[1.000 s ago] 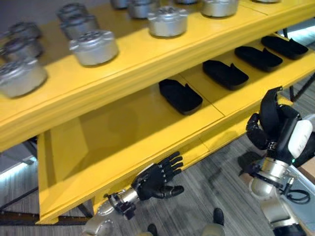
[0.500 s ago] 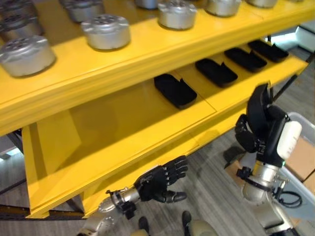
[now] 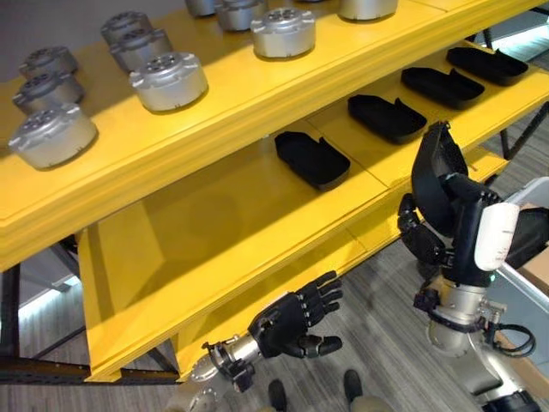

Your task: Move parts from the plastic box to the shelf.

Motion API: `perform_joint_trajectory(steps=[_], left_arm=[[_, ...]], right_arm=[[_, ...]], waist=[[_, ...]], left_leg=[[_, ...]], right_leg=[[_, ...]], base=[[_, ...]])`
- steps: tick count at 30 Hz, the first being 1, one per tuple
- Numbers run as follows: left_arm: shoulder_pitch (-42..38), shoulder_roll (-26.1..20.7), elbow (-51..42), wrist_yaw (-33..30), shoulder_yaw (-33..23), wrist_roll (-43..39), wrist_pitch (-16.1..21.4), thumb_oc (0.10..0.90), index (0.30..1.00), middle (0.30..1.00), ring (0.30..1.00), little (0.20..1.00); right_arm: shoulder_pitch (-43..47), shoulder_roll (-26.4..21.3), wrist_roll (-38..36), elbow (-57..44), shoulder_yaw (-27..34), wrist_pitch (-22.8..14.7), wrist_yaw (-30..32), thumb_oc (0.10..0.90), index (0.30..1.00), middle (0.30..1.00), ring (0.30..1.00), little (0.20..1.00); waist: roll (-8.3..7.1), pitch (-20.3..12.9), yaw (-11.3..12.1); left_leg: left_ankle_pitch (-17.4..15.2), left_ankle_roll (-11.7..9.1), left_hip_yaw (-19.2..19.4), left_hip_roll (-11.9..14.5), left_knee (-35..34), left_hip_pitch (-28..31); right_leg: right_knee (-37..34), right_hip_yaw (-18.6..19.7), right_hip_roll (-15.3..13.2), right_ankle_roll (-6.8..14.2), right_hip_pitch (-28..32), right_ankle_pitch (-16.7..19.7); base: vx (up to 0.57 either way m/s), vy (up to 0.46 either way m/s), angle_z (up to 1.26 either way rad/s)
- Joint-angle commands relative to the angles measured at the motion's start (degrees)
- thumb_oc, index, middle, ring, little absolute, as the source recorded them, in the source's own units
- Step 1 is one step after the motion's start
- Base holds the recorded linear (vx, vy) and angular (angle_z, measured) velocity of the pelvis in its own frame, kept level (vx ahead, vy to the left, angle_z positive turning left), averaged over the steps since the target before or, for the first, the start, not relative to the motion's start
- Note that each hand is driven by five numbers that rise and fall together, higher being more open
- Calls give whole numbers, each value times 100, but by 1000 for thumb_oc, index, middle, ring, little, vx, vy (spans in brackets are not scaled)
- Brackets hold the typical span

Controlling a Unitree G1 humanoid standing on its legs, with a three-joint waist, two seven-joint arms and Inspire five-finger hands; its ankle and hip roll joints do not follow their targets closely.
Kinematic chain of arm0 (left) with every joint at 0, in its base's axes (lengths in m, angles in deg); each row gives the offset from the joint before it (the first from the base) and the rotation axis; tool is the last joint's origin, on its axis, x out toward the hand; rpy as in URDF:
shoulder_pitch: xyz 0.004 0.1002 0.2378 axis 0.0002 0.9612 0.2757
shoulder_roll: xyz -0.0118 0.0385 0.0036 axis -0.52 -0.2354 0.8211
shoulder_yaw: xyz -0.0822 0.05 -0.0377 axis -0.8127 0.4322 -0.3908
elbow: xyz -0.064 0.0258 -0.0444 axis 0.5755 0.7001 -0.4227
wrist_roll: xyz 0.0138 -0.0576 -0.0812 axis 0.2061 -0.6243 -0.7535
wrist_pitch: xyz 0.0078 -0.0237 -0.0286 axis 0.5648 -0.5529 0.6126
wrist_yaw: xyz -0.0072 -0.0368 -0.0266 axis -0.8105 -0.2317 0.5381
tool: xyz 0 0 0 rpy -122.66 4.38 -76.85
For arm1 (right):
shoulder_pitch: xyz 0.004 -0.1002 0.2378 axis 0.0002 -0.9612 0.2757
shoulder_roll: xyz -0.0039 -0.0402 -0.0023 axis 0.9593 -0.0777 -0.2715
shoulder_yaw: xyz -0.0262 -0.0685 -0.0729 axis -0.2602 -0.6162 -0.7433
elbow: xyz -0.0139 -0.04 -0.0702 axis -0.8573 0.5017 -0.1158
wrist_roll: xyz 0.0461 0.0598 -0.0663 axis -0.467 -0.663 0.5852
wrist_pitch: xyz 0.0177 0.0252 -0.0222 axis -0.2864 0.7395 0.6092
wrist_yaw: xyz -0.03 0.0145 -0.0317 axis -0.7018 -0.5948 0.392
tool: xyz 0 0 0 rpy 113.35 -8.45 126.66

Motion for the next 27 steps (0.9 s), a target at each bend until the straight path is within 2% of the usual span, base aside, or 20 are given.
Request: perform_joint_trajectory(steps=[1,2,3,4,8,11,14,16,19,20,23,25,27], left_arm=[[-470,-171,-508,305,-64,-377,391,900,1000,1000,1000,1000],[-493,-154,-526,249,-45,-382,349,900,1000,1000,1000,1000],[-549,-109,-412,5,59,-316,474,900,1000,1000,1000,1000],[-556,-103,-393,-20,71,-312,500,900,1000,1000,1000,1000],[-499,-1,-291,-56,-4,-290,602,900,1000,1000,1000,1000],[-501,-24,-297,-21,-26,-302,611,900,1000,1000,1000,1000],[-417,-80,-344,-6,-52,-318,597,900,1000,1000,1000,1000],[-396,-105,-342,16,-53,-337,577,900,1000,1000,1000,1000],[-305,-173,-372,78,-86,-344,531,900,1000,1000,1000,1000],[-204,-242,-430,137,-138,-389,510,900,1000,1000,1000,1000],[-102,-316,-459,200,-193,-394,522,900,1000,1000,1000,1000],[-67,-370,-467,227,-211,-418,547,900,1000,1000,1000,1000],[-66,-403,-515,217,-238,-390,512,900,1000,1000,1000,1000]], right_arm=[[820,-178,546,-971,140,-725,103,400,300,300,300,300],[827,-190,506,-992,132,-793,-1,400,300,300,300,300],[885,-247,316,-1105,43,-1046,-419,400,300,300,300,300],[889,-256,280,-1122,34,-1081,-472,400,300,300,300,300],[753,-405,-289,-1316,45,-1586,-1070,400,300,300,300,300],[706,-400,-506,-1386,0,-1719,-1412,400,300,300,300,300],[666,-274,-549,-1444,-111,-1977,-1770,400,300,300,300,300],[672,-243,-482,-1460,-172,-1962,-1846,400,300,300,300,300],[748,-212,-662,-1561,-373,-1913,-2327,400,300,300,300,300],[731,-257,-891,-1599,-453,-1857,-2609,400,300,300,300,300],[687,-319,-1111,-1607,-539,-1891,-2815,400,300,300,300,300],[719,-321,-1490,-1614,-640,-1789,-3181,400,300,300,300,300],[803,-292,-1461,-1549,-782,-1800,-3342,400,300,300,300,300]], waist=[[-586,-222,-174],[-605,-207,-201],[-666,-230,-219],[-671,-233,-220],[-706,-342,-231],[-669,-336,-210],[-628,-331,-165],[-607,-340,-128],[-598,-371,-4],[-623,-389,89],[-666,-412,177],[-718,-411,271],[-763,-411,369]], left_leg=[[-806,220,1345,-109,576,227],[-842,204,1385,-50,658,248],[-768,144,1270,114,709,273],[-753,135,1252,132,708,277],[-177,-101,1111,644,545,311],[-301,-95,1175,626,372,376],[-422,-46,1180,487,163,530],[-415,-33,1148,432,62,582],[-434,-1,1086,323,-93,700],[-469,44,1034,265,-105,716],[-497,90,984,225,-109,717],[-503,114,935,210,-108,694],[-509,131,884,188,-114,678]], right_leg=[[381,-188,-135,35,17,-457],[406,-234,-160,35,51,-476],[434,-165,-177,8,82,-476],[436,-151,-175,3,84,-478],[398,-59,-228,-26,117,-499],[443,-191,-366,46,151,-521],[493,-297,-500,143,196,-518],[481,-337,-538,179,221,-508],[491,-452,-634,272,264,-497],[505,-541,-684,308,304,-501],[511,-621,-725,341,336,-503],[494,-708,-764,370,358,-478],[428,-785,-798,401,393,-430]], base=[[-69,72,124],[-20,162,134],[27,151,111],[45,173,40],[27,167,-8],[-4,245,-2],[20,268,35],[29,189,28],[38,194,24],[46,156,23],[28,82,17],[-1,29,17],[0,18,20]])
